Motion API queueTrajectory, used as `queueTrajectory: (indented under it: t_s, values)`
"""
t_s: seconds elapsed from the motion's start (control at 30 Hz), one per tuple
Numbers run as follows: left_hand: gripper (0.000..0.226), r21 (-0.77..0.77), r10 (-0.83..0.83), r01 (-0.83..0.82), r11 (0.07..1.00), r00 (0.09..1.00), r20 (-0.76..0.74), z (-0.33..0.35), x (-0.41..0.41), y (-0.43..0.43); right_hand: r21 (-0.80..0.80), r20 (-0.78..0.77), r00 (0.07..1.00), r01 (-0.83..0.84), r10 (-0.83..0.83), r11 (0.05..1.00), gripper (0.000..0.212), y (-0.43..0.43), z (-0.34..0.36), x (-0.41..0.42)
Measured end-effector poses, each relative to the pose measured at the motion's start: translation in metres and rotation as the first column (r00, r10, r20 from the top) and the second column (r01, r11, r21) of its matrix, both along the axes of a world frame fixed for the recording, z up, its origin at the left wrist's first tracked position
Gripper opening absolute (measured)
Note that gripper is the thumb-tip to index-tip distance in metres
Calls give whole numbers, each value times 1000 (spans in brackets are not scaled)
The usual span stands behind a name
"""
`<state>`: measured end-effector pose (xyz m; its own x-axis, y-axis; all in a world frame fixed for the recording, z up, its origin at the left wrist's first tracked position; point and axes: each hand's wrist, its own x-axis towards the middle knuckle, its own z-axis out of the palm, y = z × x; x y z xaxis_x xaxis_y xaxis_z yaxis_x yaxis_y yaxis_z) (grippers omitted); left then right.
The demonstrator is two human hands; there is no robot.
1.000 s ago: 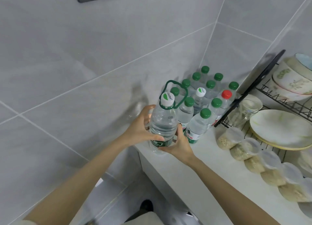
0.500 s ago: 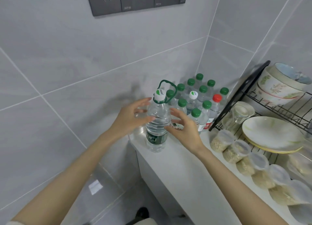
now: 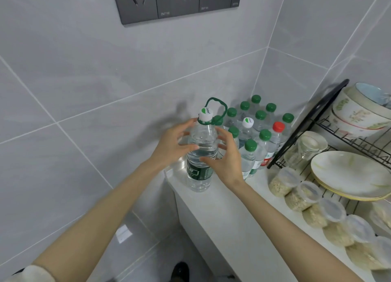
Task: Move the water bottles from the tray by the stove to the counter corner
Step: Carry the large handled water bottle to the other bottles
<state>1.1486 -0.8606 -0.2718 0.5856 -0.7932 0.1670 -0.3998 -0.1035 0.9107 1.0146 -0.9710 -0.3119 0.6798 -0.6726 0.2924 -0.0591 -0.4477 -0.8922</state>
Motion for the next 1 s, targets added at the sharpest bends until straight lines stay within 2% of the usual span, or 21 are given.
queueTrajectory:
  t_s: [0.17,0.27,0.37,0.47,0.77,0.9,1.0]
  values:
    - [86,30,-27,26,999,999,32,-3,17,-13,-14,-49,999,3,-4,1000,89,-10,6,9]
    - [93,70,-60,56,996,997,54,-4,23,-20,-16,-96,995,-20,18,1000,96,-18,12,14]
    - [102,119,-123,124,985,992,-9,-2,26,-25,-11,-157,984,-81,78,997,101,-29,20,20]
    - [105,115,-129,128,985,992,-3,1,31,-28,-22,-177,979,-107,102,994,100,-35,23,25]
    - [91,18,-28,27,999,998,64,-7,30,-24,-147,-197,976,-118,88,982,93,-36,22,38]
    - [87,23,-41,40,999,997,64,-8,26,-25,-132,-217,973,-109,79,985,94,-38,20,32]
    - [82,7,-48,47,999,996,73,-10,23,-23,-214,-247,968,-90,36,973,93,-34,22,29]
